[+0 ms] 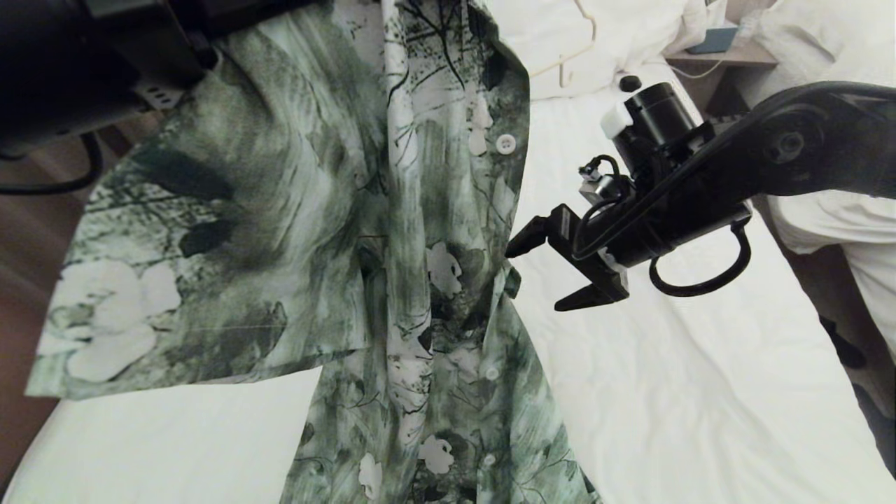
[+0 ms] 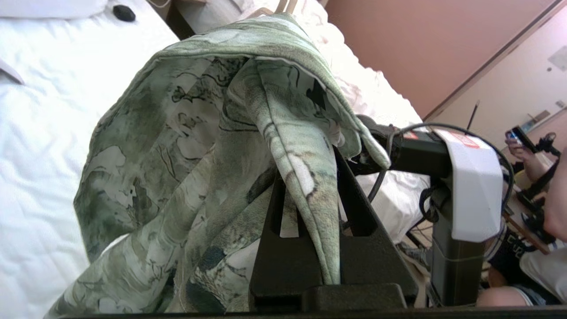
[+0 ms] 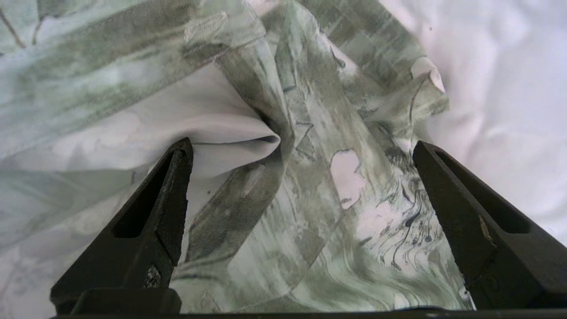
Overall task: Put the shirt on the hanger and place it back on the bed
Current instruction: Hook the other side of the shirt onto the hanger
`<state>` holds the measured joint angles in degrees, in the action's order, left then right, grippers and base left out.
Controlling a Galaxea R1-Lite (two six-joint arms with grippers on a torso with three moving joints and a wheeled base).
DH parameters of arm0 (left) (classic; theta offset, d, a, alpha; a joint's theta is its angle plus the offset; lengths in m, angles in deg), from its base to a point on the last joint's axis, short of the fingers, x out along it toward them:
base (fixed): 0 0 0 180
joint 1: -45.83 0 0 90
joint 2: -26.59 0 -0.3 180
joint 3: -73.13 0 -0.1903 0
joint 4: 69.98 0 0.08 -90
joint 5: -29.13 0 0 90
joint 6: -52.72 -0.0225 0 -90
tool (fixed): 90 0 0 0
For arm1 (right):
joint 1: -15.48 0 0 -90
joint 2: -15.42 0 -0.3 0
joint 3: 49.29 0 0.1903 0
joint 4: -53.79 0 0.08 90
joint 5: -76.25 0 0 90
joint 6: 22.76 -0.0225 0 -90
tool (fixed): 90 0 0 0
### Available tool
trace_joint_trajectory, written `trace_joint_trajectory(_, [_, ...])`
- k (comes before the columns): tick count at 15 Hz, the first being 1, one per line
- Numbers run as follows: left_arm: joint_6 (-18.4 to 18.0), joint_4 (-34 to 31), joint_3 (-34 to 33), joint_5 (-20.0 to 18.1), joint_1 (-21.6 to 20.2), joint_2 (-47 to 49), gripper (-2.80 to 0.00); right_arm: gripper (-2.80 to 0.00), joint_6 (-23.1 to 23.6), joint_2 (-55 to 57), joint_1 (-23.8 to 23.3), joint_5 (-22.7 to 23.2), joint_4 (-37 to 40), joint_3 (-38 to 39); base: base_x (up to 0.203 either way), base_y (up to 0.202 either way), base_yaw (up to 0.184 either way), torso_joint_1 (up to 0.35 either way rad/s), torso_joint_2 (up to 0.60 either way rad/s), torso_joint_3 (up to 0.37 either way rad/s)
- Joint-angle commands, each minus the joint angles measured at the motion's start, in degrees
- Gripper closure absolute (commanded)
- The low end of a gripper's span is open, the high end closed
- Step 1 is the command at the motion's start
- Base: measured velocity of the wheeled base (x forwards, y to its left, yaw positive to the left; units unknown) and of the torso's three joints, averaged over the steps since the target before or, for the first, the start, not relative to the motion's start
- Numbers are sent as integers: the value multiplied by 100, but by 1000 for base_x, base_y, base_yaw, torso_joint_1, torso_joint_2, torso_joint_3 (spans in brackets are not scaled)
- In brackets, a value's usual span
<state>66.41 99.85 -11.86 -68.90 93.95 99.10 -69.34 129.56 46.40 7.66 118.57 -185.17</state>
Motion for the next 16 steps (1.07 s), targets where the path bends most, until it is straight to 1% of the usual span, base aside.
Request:
trace_joint_trajectory(1, [11, 7, 27, -5, -1, 0, 0, -280, -27, 56, 2, 4, -35, -3, 0, 0, 0, 0, 0, 0])
trace_joint_trajectory(3, [11, 7, 25, -5, -4, 0, 0, -280, -44, 56, -15, 3, -195, -8, 0, 0, 0, 0, 0, 0])
trace_joint_trajectory(10, [2, -1, 63, -5, -4, -9, 0, -280, -44, 172, -42, -60, -230, -17, 0, 0, 0, 0, 0, 0])
trace_joint_trajectory(13, [2, 4, 101, -5, 5, 8, 0, -280, -35, 278, 15, -66, -401, -17, 0, 0, 0, 0, 0, 0])
trace_joint_trajectory(16, [2, -10, 231, -5, 29, 60, 0, -280, -35, 311, 53, -51, -746, -23, 0, 0, 0, 0, 0, 0])
